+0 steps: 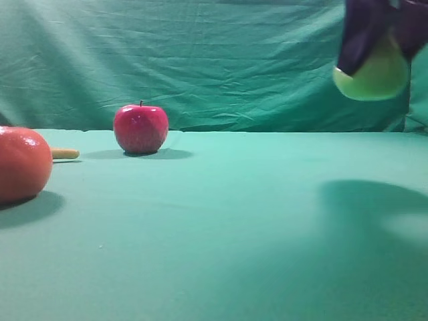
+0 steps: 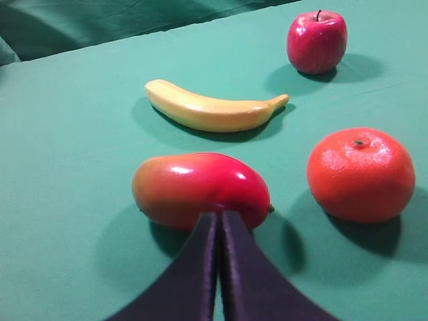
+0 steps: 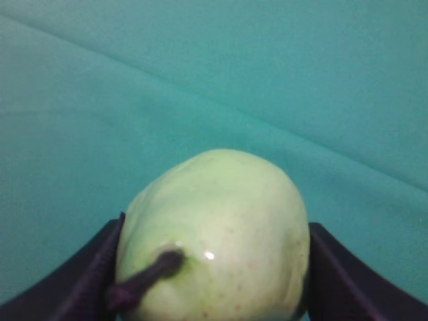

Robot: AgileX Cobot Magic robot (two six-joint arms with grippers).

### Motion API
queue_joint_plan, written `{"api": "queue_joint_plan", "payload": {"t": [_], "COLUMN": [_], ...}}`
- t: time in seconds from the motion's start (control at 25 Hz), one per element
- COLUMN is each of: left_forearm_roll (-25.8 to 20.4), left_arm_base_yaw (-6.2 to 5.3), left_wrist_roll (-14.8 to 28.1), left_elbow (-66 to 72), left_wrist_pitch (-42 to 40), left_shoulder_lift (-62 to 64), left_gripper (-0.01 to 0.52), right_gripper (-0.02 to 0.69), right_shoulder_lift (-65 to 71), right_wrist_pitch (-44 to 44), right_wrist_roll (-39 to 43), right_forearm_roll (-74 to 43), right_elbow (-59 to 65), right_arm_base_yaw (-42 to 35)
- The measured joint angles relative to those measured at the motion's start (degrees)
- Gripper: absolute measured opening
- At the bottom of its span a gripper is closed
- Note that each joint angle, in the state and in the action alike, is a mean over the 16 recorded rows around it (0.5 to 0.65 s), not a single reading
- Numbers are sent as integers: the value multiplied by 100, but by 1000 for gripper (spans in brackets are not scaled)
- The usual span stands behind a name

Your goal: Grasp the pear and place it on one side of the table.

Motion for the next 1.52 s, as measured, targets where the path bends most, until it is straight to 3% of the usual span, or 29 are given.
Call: {"api": "queue_joint_plan", "payload": {"t": [0.24,0.52,0.68,0.84,1.24,1.36,1.52], "left_forearm_roll": [0,0,0,0,0,0,0], "left_arm_base_yaw": [0,0,0,0,0,0,0], "left_wrist_roll": [0,0,0,0,0,0,0], "left_elbow": [0,0,0,0,0,0,0], "left_wrist_pitch": [0,0,0,0,0,0,0], "left_shoulder_lift": [0,0,0,0,0,0,0], "left_gripper": [0,0,0,0,0,0,0], "right_gripper": [526,607,602,482,94,25,0], "right_shoulder_lift": [211,-16,-577,-1419,-3828,-4385,-4961], "right_wrist_pitch": [-448,-395,-104,371,1802,2160,2650], "right_wrist_roll": [-8,-15,-7,18,387,531,700], "right_forearm_roll": [4,14,16,16,28,75,180], "right_elbow": [242,251,252,259,280,284,285], "right_arm_base_yaw": [-35,-35,-35,-35,-35,-35,-35]}}
